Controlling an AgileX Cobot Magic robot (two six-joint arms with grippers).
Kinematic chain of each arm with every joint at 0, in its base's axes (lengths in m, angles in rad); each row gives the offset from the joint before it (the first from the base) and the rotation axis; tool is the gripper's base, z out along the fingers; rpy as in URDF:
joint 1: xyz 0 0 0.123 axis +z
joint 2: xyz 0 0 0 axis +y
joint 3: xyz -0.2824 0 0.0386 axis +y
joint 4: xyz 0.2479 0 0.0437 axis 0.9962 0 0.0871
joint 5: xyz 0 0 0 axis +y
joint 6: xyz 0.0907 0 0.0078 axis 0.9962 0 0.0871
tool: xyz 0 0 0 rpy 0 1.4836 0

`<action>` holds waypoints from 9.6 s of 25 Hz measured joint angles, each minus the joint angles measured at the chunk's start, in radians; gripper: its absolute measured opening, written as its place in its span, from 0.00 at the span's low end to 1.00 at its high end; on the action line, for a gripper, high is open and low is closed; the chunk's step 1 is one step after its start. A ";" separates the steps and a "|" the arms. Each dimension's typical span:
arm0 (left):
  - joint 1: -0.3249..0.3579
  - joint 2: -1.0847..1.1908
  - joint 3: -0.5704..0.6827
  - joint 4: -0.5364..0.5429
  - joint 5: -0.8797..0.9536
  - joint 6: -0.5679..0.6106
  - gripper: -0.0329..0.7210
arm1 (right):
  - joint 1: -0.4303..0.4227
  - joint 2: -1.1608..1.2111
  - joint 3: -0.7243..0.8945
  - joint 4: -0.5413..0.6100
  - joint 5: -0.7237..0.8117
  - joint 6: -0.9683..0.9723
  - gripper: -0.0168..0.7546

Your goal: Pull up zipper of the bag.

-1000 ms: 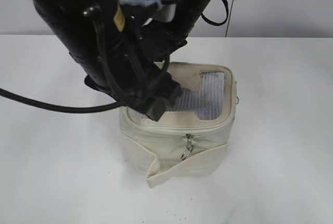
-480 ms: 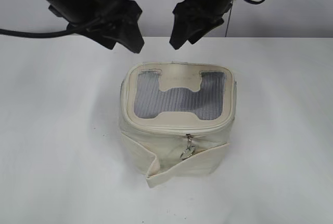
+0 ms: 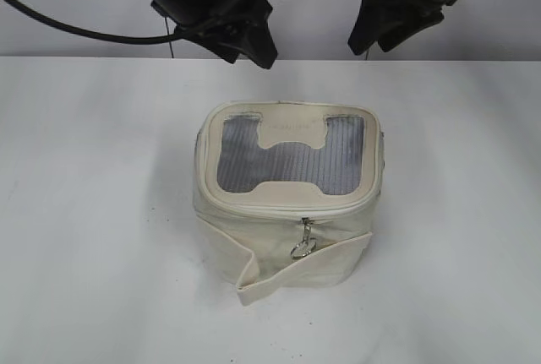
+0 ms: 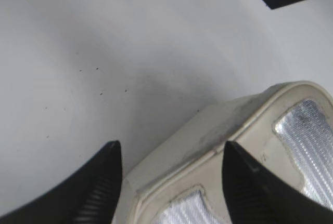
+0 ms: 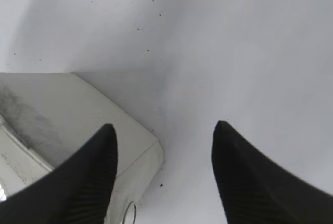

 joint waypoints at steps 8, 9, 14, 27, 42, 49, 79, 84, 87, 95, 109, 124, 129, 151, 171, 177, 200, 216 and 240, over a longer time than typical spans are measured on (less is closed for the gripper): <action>0.000 0.171 -0.202 -0.229 0.116 0.217 0.66 | -0.038 -0.099 0.156 -0.061 0.000 0.031 0.61; 0.000 0.192 -0.222 -0.251 0.135 0.241 0.66 | -0.040 -0.116 0.182 -0.082 0.000 0.040 0.61; 0.000 0.270 -0.316 -0.315 0.227 0.345 0.69 | -0.041 -0.188 0.295 -0.112 0.000 0.060 0.61; -0.037 0.359 -0.341 -0.355 0.254 0.399 0.81 | -0.041 -0.420 0.582 -0.135 -0.001 0.130 0.61; -0.069 0.402 -0.349 -0.358 0.271 0.402 0.14 | -0.041 -0.472 0.746 -0.117 -0.049 0.126 0.61; -0.062 0.384 -0.349 -0.342 0.287 0.402 0.14 | -0.041 -0.472 0.934 0.010 -0.299 -0.063 0.60; -0.050 0.382 -0.349 -0.334 0.295 0.402 0.13 | -0.042 -0.311 0.995 0.541 -0.569 -0.924 0.43; -0.050 0.379 -0.349 -0.330 0.295 0.402 0.13 | -0.042 -0.283 0.986 0.619 -0.579 -0.956 0.05; -0.050 0.377 -0.349 -0.326 0.292 0.402 0.13 | -0.053 -0.285 0.985 0.592 -0.574 -0.846 0.03; -0.048 0.371 -0.349 -0.322 0.300 0.402 0.13 | -0.072 -0.395 0.985 0.431 -0.500 -0.634 0.03; -0.049 0.371 -0.349 -0.323 0.304 0.393 0.13 | -0.072 -0.423 0.982 0.319 -0.316 -0.493 0.03; -0.051 0.371 -0.349 -0.327 0.321 0.387 0.13 | 0.097 -0.611 1.142 0.282 -0.279 -0.366 0.03; -0.052 0.371 -0.349 -0.330 0.344 0.387 0.13 | 0.271 -0.624 1.149 0.318 -0.377 -0.316 0.03; -0.054 0.371 -0.348 -0.318 0.362 0.323 0.13 | 0.539 -0.540 1.014 0.438 -0.562 -0.144 0.03; -0.053 0.371 -0.376 -0.271 0.338 0.301 0.25 | 0.591 -0.558 0.913 -0.002 -0.380 0.314 0.53; -0.048 0.330 -0.382 -0.245 0.311 0.293 0.53 | 0.544 -0.707 0.912 -0.160 -0.362 0.453 0.75; 0.133 -0.073 -0.383 0.397 0.313 -0.252 0.52 | -0.086 -0.750 0.912 -0.355 -0.299 0.437 0.77; 0.221 -0.661 0.198 0.571 0.313 -0.338 0.51 | -0.088 -0.966 0.942 -0.358 -0.201 0.437 0.77; 0.222 -1.812 1.105 0.457 0.229 -0.312 0.51 | -0.088 -1.861 1.434 -0.364 -0.189 0.384 0.77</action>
